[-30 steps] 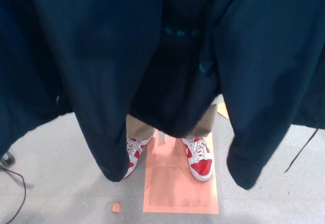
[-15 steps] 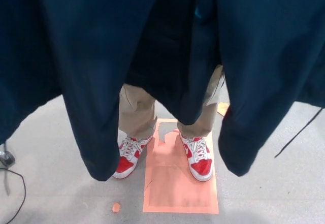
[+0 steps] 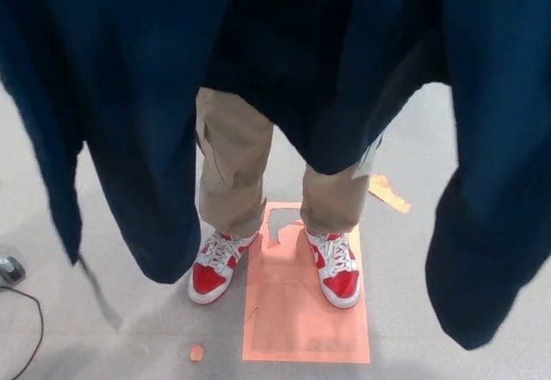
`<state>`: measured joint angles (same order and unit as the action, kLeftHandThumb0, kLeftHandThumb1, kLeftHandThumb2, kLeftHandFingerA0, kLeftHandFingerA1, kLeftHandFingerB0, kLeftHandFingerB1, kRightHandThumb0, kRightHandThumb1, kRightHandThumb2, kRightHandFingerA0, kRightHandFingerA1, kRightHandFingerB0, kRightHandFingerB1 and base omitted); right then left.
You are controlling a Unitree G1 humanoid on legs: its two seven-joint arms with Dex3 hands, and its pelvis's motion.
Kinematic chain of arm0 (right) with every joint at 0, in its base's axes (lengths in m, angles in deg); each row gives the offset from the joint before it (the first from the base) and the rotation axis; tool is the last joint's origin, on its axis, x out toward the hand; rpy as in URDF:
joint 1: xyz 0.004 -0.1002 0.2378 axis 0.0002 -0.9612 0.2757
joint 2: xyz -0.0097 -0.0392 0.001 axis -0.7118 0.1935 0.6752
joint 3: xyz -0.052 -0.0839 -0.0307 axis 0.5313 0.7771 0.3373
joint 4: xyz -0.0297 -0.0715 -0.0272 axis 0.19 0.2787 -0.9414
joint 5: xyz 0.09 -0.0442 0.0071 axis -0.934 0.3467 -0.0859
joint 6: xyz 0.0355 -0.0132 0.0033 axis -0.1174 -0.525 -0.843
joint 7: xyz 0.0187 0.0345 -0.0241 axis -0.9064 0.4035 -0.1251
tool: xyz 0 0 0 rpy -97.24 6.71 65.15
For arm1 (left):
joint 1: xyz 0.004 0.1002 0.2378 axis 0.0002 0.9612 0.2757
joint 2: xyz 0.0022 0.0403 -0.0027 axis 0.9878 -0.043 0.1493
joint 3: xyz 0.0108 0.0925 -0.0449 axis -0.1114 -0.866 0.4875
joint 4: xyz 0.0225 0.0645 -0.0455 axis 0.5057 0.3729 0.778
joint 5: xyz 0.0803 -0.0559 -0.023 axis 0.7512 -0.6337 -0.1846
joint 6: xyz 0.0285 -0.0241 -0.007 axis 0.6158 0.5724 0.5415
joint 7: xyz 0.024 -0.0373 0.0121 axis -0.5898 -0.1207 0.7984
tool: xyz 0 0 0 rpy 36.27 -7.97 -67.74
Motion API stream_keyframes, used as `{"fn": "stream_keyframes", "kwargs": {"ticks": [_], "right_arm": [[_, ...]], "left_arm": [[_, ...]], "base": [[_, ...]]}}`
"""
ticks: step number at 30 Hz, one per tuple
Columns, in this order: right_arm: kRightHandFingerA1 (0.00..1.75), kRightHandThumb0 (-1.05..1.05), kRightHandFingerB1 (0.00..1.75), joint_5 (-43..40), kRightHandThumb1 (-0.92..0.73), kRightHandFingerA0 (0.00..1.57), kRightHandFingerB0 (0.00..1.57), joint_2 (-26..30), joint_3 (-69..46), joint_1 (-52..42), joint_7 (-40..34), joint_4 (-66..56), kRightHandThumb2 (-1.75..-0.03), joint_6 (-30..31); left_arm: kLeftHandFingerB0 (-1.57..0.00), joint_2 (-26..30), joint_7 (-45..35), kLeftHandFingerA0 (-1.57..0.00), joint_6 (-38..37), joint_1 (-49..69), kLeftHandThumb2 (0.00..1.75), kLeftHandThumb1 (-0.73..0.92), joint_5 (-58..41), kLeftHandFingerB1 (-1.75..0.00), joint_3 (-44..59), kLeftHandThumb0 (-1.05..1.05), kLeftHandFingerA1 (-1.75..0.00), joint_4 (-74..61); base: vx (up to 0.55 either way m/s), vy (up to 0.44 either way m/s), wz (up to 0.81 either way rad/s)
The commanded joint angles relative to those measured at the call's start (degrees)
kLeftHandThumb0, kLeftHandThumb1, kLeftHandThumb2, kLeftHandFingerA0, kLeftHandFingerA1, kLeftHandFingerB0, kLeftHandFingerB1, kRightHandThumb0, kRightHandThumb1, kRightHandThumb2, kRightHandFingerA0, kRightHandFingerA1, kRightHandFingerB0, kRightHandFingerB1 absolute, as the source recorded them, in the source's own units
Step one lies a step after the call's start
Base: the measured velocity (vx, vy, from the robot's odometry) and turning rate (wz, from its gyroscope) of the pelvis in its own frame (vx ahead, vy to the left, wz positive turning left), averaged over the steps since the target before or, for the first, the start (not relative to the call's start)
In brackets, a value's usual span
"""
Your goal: A person hands a coat to the robot and the robot grabs it with both hands and holds it while the person wears the coat.
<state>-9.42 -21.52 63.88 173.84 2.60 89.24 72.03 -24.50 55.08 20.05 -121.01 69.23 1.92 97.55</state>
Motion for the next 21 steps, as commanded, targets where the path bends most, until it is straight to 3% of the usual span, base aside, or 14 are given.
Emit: {"fn": "stream_keyframes", "kwargs": {"ticks": [1,2,3,8,9,10,11,14,15,16,17,19,20,21], "right_arm": [[1.36,-0.24,0.77,0.9,-0.44,1.25,0.76,2.2,0.6,4.3,-6.0,1.3,-0.88,1.4],[1.36,-0.24,0.77,1.0,-0.44,1.25,0.76,2.3,0.7,4.4,-6.0,1.4,-0.88,1.5],[1.55,-0.22,0.68,1.3,-0.63,1.03,0.80,2.5,1.1,4.9,-5.9,1.7,-0.58,1.7],[1.49,-0.20,0.72,1.3,-0.64,1.05,0.82,2.8,1.8,5.4,-5.9,2.1,-0.59,1.6],[1.67,-0.17,1.11,2.0,-0.67,0.93,0.75,3.2,2.5,6.6,-5.7,2.3,-0.63,2.4],[1.67,-0.17,1.11,2.3,-0.67,0.93,0.75,3.4,2.9,7.1,-5.7,2.4,-0.63,2.7],[1.73,-0.18,1.22,2.5,-0.66,0.90,0.71,3.5,3.3,7.3,-6.3,2.4,-0.61,2.8],[1.73,-0.18,1.22,2.3,-0.66,0.90,0.71,3.5,3.6,7.4,-6.4,2.5,-0.61,2.9],[1.33,-0.23,0.78,2.5,-0.42,1.21,0.77,3.5,3.9,7.7,-6.6,2.6,-0.87,3.1],[1.33,-0.23,0.78,2.9,-0.42,1.21,0.77,3.5,4.3,8.0,-6.9,2.6,-0.87,3.5],[1.64,-0.21,0.70,2.8,-0.61,0.94,0.81,3.5,4.4,8.0,-7.1,2.6,-0.58,3.3],[1.64,-0.21,0.70,2.8,-0.61,0.94,0.81,3.5,4.5,8.1,-7.2,2.7,-0.58,3.2],[1.35,-0.25,0.79,2.7,-0.43,1.22,0.76,3.5,4.5,8.1,-7.1,2.6,-0.87,3.3],[1.35,-0.25,0.79,2.6,-0.43,1.22,0.76,3.4,4.5,8.2,-6.9,2.6,-0.87,3.4]], "left_arm": [[-0.75,-0.4,4.5,-0.95,-0.5,-4.8,0.58,0.60,2.4,-0.62,-0.7,-0.33,-1.65,1.3],[-0.75,-0.6,5.1,-0.95,0.0,-5.1,0.58,0.60,2.7,-0.62,-0.9,-0.33,-1.65,1.5],[-0.69,-0.8,5.5,-0.90,1.0,-6.1,0.64,0.62,3.7,-0.55,-1.7,-0.38,-1.64,1.8],[-0.66,-0.9,5.3,-0.93,0.9,-6.9,0.62,0.63,3.9,-0.48,-2.3,-0.35,-1.61,2.2],[-0.68,-1.2,5.6,-0.92,1.2,-7.8,0.58,0.61,4.1,-0.50,-2.4,-0.34,-1.55,2.3],[-0.68,-1.3,5.8,-0.92,1.3,-8.2,0.58,0.61,4.2,-0.50,-2.4,-0.34,-1.55,2.4],[-0.65,-1.2,6.2,-0.90,1.5,-8.4,0.61,0.59,4.8,-0.47,-2.9,-0.35,-1.53,2.4],[-0.65,-1.2,6.3,-0.90,1.5,-8.5,0.61,0.59,4.9,-0.47,-3.1,-0.35,-1.53,2.5],[-0.63,-1.2,5.9,-0.91,1.7,-8.6,0.58,0.61,5.1,-0.42,-3.2,-0.36,-1.46,2.6],[-0.63,-1.2,5.3,-0.91,2.0,-8.8,0.58,0.61,5.4,-0.42,-3.5,-0.36,-1.46,2.7],[-0.62,-1.1,5.1,-0.90,1.9,-8.8,0.58,0.61,5.4,-0.42,-3.6,-0.35,-1.44,2.7],[-0.62,-1.1,5.1,-0.90,1.9,-8.9,0.58,0.61,5.4,-0.42,-3.6,-0.35,-1.44,2.8],[-0.64,-1.1,5.0,-0.93,1.7,-8.8,0.58,0.62,5.3,-0.43,-3.5,-0.34,-1.44,2.7],[-0.64,-1.1,4.8,-0.93,1.4,-8.8,0.58,0.62,5.0,-0.43,-3.3,-0.34,-1.44,2.7]], "base": [[0.00,0.000,0.00],[0.00,0.000,0.00],[0.00,0.000,0.00],[0.00,0.000,0.00],[0.00,0.000,0.00],[0.00,0.000,0.00],[0.00,0.000,0.00],[0.00,0.000,0.00],[0.00,0.000,0.00],[0.00,0.000,0.00],[0.00,0.000,0.00],[0.00,0.000,0.00],[0.00,0.000,0.00],[0.00,0.000,0.00]]}}
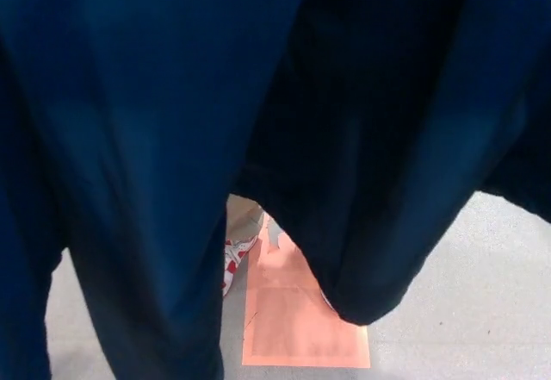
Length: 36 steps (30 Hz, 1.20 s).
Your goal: A person hands a coat to the robot and the robot grabs it with both hands and holds it while the person wears the coat.
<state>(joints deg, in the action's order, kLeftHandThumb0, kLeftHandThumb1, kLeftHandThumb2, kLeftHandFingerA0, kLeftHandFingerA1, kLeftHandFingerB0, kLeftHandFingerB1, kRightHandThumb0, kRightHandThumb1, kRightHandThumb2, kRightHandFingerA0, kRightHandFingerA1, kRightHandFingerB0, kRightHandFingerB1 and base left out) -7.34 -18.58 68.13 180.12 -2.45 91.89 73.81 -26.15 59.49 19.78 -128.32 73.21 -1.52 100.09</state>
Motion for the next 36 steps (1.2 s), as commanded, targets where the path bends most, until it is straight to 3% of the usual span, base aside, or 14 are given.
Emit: {"fn": "stream_keyframes", "kwargs": {"ticks": [1,5,6,12,13,18,21,25,26,27,28,29,31,36], "right_arm": [[1.35,-0.25,0.79,0.7,-0.43,1.22,0.76,0.5,0.3,1.8,-1.9,0.0,-0.87,1.7],[1.32,-0.23,0.79,0.6,-0.43,1.21,0.75,0.7,0.2,1.9,-0.9,0.1,-0.88,2.4],[1.51,-0.22,0.67,0.6,-0.64,1.01,0.76,0.8,0.2,1.9,-0.9,0.1,-0.59,2.5],[1.47,-0.23,0.68,0.4,-0.66,1.03,0.75,0.8,0.0,1.6,-0.3,0.2,-0.59,2.9],[1.46,-0.22,0.79,0.5,-0.67,1.05,0.79,0.9,0.1,1.5,0.1,0.2,-0.59,2.9],[1.53,-0.24,0.84,0.6,-0.67,1.00,0.80,1.0,0.3,1.0,0.0,0.3,-0.64,2.4],[1.54,-0.24,1.02,0.5,-0.71,1.00,0.76,1.1,0.2,1.1,0.2,0.3,-0.63,2.2],[1.54,-0.24,1.02,0.5,-0.71,1.00,0.76,1.1,0.2,1.1,0.2,0.3,-0.63,2.2],[1.64,-0.22,1.05,0.9,-0.68,0.95,0.73,1.1,0.5,0.9,0.0,0.3,-0.64,1.9],[1.66,-0.23,0.89,1.0,-0.68,0.93,0.76,1.1,0.7,0.8,0.0,0.3,-0.64,1.7],[1.66,-0.23,0.89,0.9,-0.68,0.93,0.76,1.1,0.7,0.8,0.1,0.3,-0.64,1.7],[1.69,-0.22,0.86,1.2,-0.66,0.93,0.74,1.2,0.9,0.7,0.0,0.3,-0.64,1.7],[1.66,-0.22,0.80,1.1,-0.66,0.95,0.79,1.3,1.1,0.7,-0.1,0.3,-0.60,1.5],[1.64,-0.23,0.76,1.2,-0.64,0.97,0.80,1.3,1.5,0.4,0.2,0.3,-0.62,1.4]], "left_arm": [[-0.64,0.6,0.3,-0.94,1.5,-1.5,0.58,0.61,0.9,-0.43,0.3,-0.33,-1.45,0.2],[-0.66,0.6,0.9,-0.94,1.6,-1.5,0.60,0.57,1.2,-0.46,0.4,-0.33,-1.49,0.2],[-0.67,0.6,0.8,-0.93,1.8,-1.5,0.58,0.61,1.3,-0.44,0.3,-0.35,-1.46,0.2],[-0.68,0.6,0.0,-0.93,1.7,-1.4,0.61,0.60,1.4,-0.47,0.6,-0.35,-1.53,0.3],[-0.65,0.7,-0.5,-0.95,1.5,-1.2,0.62,0.61,1.2,-0.45,0.9,-0.35,-1.54,0.3],[-0.60,0.7,-2.4,-0.93,1.4,-1.0,0.62,0.62,1.1,-0.43,1.4,-0.34,-1.55,0.3],[-0.64,0.7,-1.8,-0.92,1.7,-1.0,0.61,0.62,1.5,-0.45,1.1,-0.34,-1.52,0.3],[-0.64,0.7,-1.9,-0.92,1.7,-1.0,0.61,0.62,1.6,-0.45,1.2,-0.34,-1.52,0.2],[-0.69,0.7,-1.7,-0.98,1.3,-0.8,0.62,0.61,1.4,-0.51,1.4,-0.34,-1.60,0.2],[-0.62,0.5,-1.6,-1.24,1.5,-0.6,0.94,0.48,1.4,-0.70,1.4,-0.30,-1.30,0.2],[-0.62,0.5,-1.6,-1.24,1.8,-0.6,0.94,0.48,1.5,-0.70,1.4,-0.30,-1.30,0.2],[-0.71,0.5,-1.0,-0.99,1.0,-0.4,0.65,0.61,1.0,-0.61,1.8,-0.37,-1.66,0.2],[-0.71,0.6,-1.1,-0.99,0.5,-0.2,0.65,0.60,0.9,-0.68,2.0,-0.39,-1.67,0.2],[-0.70,0.7,-2.0,-0.92,0.3,0.1,0.62,0.60,1.0,-0.64,2.2,-0.35,-1.63,0.2]], "base": [[0.00,0.000,0.00],[0.00,0.000,0.00],[0.00,0.000,0.00],[0.00,0.000,0.00],[0.00,0.000,0.00],[0.00,0.000,0.00],[0.00,0.000,0.00],[0.00,0.000,0.00],[0.00,0.000,0.00],[0.00,0.000,0.00],[0.00,0.000,0.00],[0.00,0.000,0.00],[0.00,0.000,0.00],[0.00,0.000,0.00]]}}
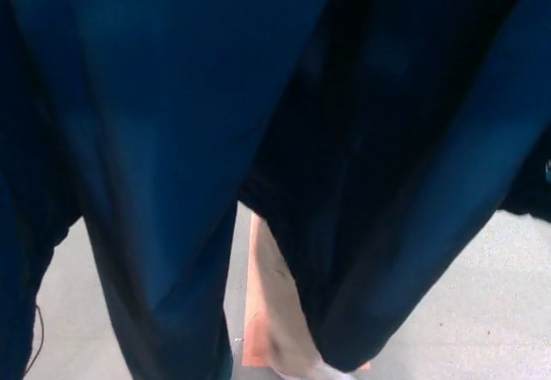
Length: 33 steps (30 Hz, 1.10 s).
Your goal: A person hands a coat to the robot and the robot grabs it with both hands and holds it while the person wears the coat.
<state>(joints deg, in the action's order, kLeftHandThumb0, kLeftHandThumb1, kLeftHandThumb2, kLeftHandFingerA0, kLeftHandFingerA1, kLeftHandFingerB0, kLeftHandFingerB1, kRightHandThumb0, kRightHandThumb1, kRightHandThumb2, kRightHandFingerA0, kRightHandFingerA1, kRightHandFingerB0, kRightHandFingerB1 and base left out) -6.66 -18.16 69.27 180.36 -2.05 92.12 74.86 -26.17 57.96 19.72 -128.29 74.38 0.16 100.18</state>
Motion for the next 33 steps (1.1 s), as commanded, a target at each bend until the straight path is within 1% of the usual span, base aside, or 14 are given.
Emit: {"fn": "stream_keyframes", "kwargs": {"ticks": [1,5,8,12,13,15,16,17,20,23,24,27,28,33], "right_arm": [[1.64,-0.23,0.76,0.7,-0.64,0.97,0.80,0.9,0.6,0.2,-0.2,0.1,-0.62,0.4],[1.71,-0.21,0.83,0.3,-0.66,0.92,0.78,0.7,0.3,0.6,-0.1,0.2,-0.63,0.9],[1.63,-0.29,0.77,0.5,-0.67,0.93,0.74,0.6,0.5,0.9,-0.3,0.2,-0.65,1.1],[1.63,-0.25,0.73,0.8,-0.64,0.94,0.74,0.6,0.9,0.9,-0.2,0.3,-0.64,1.3],[1.65,-0.24,0.85,1.0,-0.65,0.93,0.74,0.8,1.2,0.8,-0.5,0.3,-0.63,1.1],[1.66,-0.24,0.85,0.9,-0.65,0.92,0.75,0.7,1.2,0.8,-0.2,0.4,-0.63,1.2],[1.69,-0.22,0.98,0.7,-0.66,0.91,0.77,0.9,1.1,0.7,-0.1,0.3,-0.63,0.9],[1.69,-0.23,0.88,0.6,-0.66,0.92,0.75,0.9,1.0,0.6,-0.1,0.3,-0.63,0.8],[1.64,-0.24,0.81,0.6,-0.65,0.94,0.79,0.9,0.9,0.6,0.0,0.3,-0.64,0.8],[1.64,-0.23,0.79,0.7,-0.63,0.94,0.80,1.0,1.0,0.5,0.1,0.3,-0.63,0.9],[1.67,-0.24,0.89,0.7,-0.64,0.93,0.81,1.0,1.0,0.5,0.2,0.3,-0.64,0.9],[1.68,-0.24,0.91,0.7,-0.65,0.94,0.79,1.0,1.0,0.4,0.0,0.3,-0.64,0.9],[1.69,-0.23,0.88,0.6,-0.66,0.94,0.80,1.0,0.9,0.4,0.2,0.3,-0.64,0.7],[1.64,-0.23,0.81,0.9,-0.66,0.96,0.79,1.2,1.2,0.3,0.2,0.3,-0.59,0.6]], "left_arm": [[-0.70,0.9,-0.6,-0.92,0.5,0.1,0.62,0.60,0.2,-0.64,0.3,-0.35,-1.63,0.1],[-0.71,1.1,-0.4,-0.92,0.6,-0.2,0.65,0.64,0.5,-0.58,0.1,-0.37,-1.56,0.2],[-0.67,1.1,-0.5,-0.93,1.3,-0.5,0.59,0.63,0.9,-0.63,-0.3,-0.37,-1.59,0.2],[-0.70,1.0,-1.0,-0.95,1.2,-0.5,0.59,0.63,1.0,-0.53,-0.3,-0.38,-1.56,0.2],[-0.71,1.0,-0.3,-0.95,0.9,-0.4,0.58,0.63,0.8,-0.54,-0.1,-0.37,-1.57,0.2],[-0.73,1.1,1.0,-0.95,0.7,-0.2,0.58,0.62,1.1,-0.56,-0.3,-0.37,-1.58,0.2],[-0.66,1.2,-0.6,-0.87,0.9,-0.4,0.65,0.64,1.1,-0.59,-0.4,-0.39,-1.61,0.3],[-0.68,1.1,-0.7,-0.89,0.8,-0.4,0.65,0.63,0.9,-0.58,-0.1,-0.39,-1.59,0.3],[-0.69,1.1,-0.7,-0.91,1.0,-0.4,0.58,0.63,0.8,-0.61,-0.1,-0.37,-1.59,0.2],[-0.71,1.0,-1.1,-0.97,1.0,-0.4,0.58,0.62,0.5,-0.53,0.2,-0.37,-1.58,0.2],[-0.70,0.9,-1.1,-0.96,1.1,-0.4,0.58,0.61,0.5,-0.56,0.2,-0.37,-1.59,0.2],[-0.72,1.1,-0.1,-0.94,0.8,-0.1,0.66,0.59,0.6,-0.67,0.2,-0.42,-1.61,0.2],[-0.72,1.1,-0.3,-0.97,0.4,0.0,0.64,0.58,0.5,-0.67,0.3,-0.40,-1.66,0.1],[-0.73,1.1,-0.7,-0.94,0.3,0.1,0.66,0.60,0.4,-0.64,0.4,-0.40,-1.61,0.1]], "base": [[0.00,0.000,0.00],[0.00,0.000,0.00],[0.00,0.000,0.00],[0.00,0.000,0.00],[0.00,0.000,0.00],[0.00,0.000,0.00],[0.00,0.000,0.00],[0.00,0.000,0.00],[0.00,0.000,0.00],[0.00,0.000,0.00],[0.00,0.000,0.00],[0.00,0.000,0.00],[0.00,0.000,0.00],[0.00,0.000,0.00]]}}
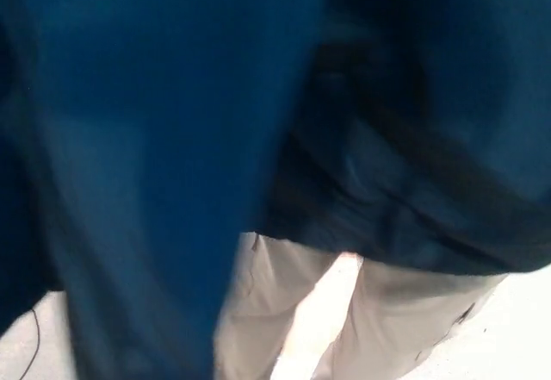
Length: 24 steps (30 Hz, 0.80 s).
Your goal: A person hands a coat to the robot and the robot grabs it with both hands and holds it while the person wears the coat.
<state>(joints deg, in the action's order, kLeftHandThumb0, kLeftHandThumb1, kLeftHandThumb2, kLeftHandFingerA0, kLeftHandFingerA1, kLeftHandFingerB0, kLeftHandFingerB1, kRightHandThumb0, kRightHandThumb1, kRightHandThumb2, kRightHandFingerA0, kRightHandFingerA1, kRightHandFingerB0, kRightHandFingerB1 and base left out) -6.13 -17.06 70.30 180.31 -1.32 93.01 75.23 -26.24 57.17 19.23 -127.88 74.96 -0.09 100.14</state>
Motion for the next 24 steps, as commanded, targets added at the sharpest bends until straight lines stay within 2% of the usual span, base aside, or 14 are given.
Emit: {"fn": "stream_keyframes", "kwargs": {"ticks": [1,2,3,4,7,8,9,10,11,15,19,20,21,24], "right_arm": [[1.34,-0.25,0.83,0.4,-0.45,1.23,0.78,0.1,0.2,0.4,-0.5,-0.6,-0.90,0.4],[1.34,-0.25,0.83,0.4,-0.45,1.23,0.78,0.1,0.2,0.3,-0.6,-0.6,-0.90,0.5],[1.64,-0.23,0.79,0.4,-0.64,0.96,0.79,0.1,0.2,0.3,-0.5,-0.6,-0.64,0.4],[1.64,-0.23,0.84,0.4,-0.65,0.97,0.78,0.1,0.2,0.3,-0.6,-0.6,-0.59,0.4],[1.63,-0.24,0.76,0.5,-0.64,0.97,0.79,0.2,0.3,0.2,-0.9,-0.6,-0.59,0.4],[1.34,-0.23,0.83,0.5,-0.45,1.23,0.79,0.2,0.3,0.2,-0.8,-0.6,-0.89,0.4],[1.63,-0.22,0.76,0.5,-0.64,0.97,0.80,0.2,0.3,0.2,-0.8,-0.6,-0.59,0.4],[1.63,-0.22,0.76,0.5,-0.64,0.97,0.80,0.2,0.3,0.1,-0.8,-0.6,-0.59,0.4],[1.34,-0.25,0.79,0.5,-0.45,1.24,0.76,0.2,0.3,0.0,-0.9,-0.6,-0.89,0.4],[1.33,-0.23,0.79,0.8,-0.42,1.23,0.77,0.4,0.5,-0.4,-1.5,-0.6,-0.88,0.1],[1.33,-0.25,0.77,-0.3,-0.43,1.23,0.76,0.2,-0.6,-0.7,-0.9,-0.6,-0.89,0.4],[1.33,-0.25,0.76,-0.9,-0.44,1.24,0.74,0.0,-1.2,-0.9,-0.2,-0.6,-0.90,0.3],[1.59,-0.27,0.63,-1.1,-0.61,0.99,0.75,0.0,-1.5,-0.9,-0.1,-0.7,-0.62,0.4],[1.45,-0.32,0.53,-1.4,-0.67,0.98,0.60,-0.4,-2.3,-0.9,1.1,-0.6,-0.59,1.3]], "left_arm": [[-0.73,1.2,-0.1,-0.96,0.8,-0.2,0.59,0.64,-0.1,-0.60,0.6,-0.36,-1.59,0.1],[-0.73,1.2,-0.5,-0.96,0.7,-0.2,0.59,0.64,-0.2,-0.60,0.7,-0.36,-1.59,0.1],[-0.73,1.2,-0.5,-0.95,0.6,-0.1,0.59,0.64,-0.1,-0.57,0.6,-0.35,-1.56,0.1],[-0.71,1.3,-0.5,-0.92,0.5,0.0,0.62,0.62,0.0,-0.55,0.5,-0.33,-1.57,0.1],[-0.71,1.3,-0.6,-0.94,0.5,0.1,0.62,0.61,0.2,-0.53,0.4,-0.33,-1.56,0.1],[-0.72,1.3,-1.2,-0.92,0.6,0.1,0.61,0.59,0.0,-0.53,0.5,-0.33,-1.56,0.1],[-0.73,1.3,-1.2,-0.93,0.5,0.2,0.61,0.60,-0.1,-0.56,0.6,-0.33,-1.56,0.1],[-0.73,1.3,-1.0,-0.93,0.3,0.3,0.61,0.60,-0.1,-0.56,0.7,-0.33,-1.56,0.1],[-0.75,1.4,-1.0,-0.95,0.0,0.5,0.58,0.62,-0.3,-0.60,0.8,-0.33,-1.57,0.0],[-0.74,1.3,-1.1,-0.93,0.4,0.7,0.60,0.58,0.2,-0.61,0.4,-0.32,-1.59,0.0],[-0.71,0.9,-2.5,-0.92,1.2,0.8,0.61,0.61,-0.1,-0.54,0.6,-0.34,-1.52,0.1],[-0.64,1.0,-2.9,-0.94,1.0,1.0,0.62,0.64,-0.3,-0.49,0.8,-0.35,-1.44,0.1],[-0.62,1.0,-3.1,-0.98,0.9,1.1,0.60,0.67,-0.5,-0.46,1.1,-0.35,-1.44,0.1],[-0.57,1.0,-3.2,-0.95,-0.3,1.7,0.59,0.67,-2.0,-0.44,2.6,-0.34,-1.47,-0.1]], "base": [[0.00,0.000,0.00],[0.00,0.000,0.00],[0.00,0.000,0.00],[0.00,0.000,0.00],[0.00,0.000,0.00],[0.00,0.000,0.00],[0.00,0.000,0.00],[0.00,0.000,0.00],[0.00,0.000,0.00],[0.00,0.000,0.00],[0.00,0.000,0.00],[0.00,0.000,0.00],[0.00,0.000,0.00],[0.00,0.000,0.00]]}}
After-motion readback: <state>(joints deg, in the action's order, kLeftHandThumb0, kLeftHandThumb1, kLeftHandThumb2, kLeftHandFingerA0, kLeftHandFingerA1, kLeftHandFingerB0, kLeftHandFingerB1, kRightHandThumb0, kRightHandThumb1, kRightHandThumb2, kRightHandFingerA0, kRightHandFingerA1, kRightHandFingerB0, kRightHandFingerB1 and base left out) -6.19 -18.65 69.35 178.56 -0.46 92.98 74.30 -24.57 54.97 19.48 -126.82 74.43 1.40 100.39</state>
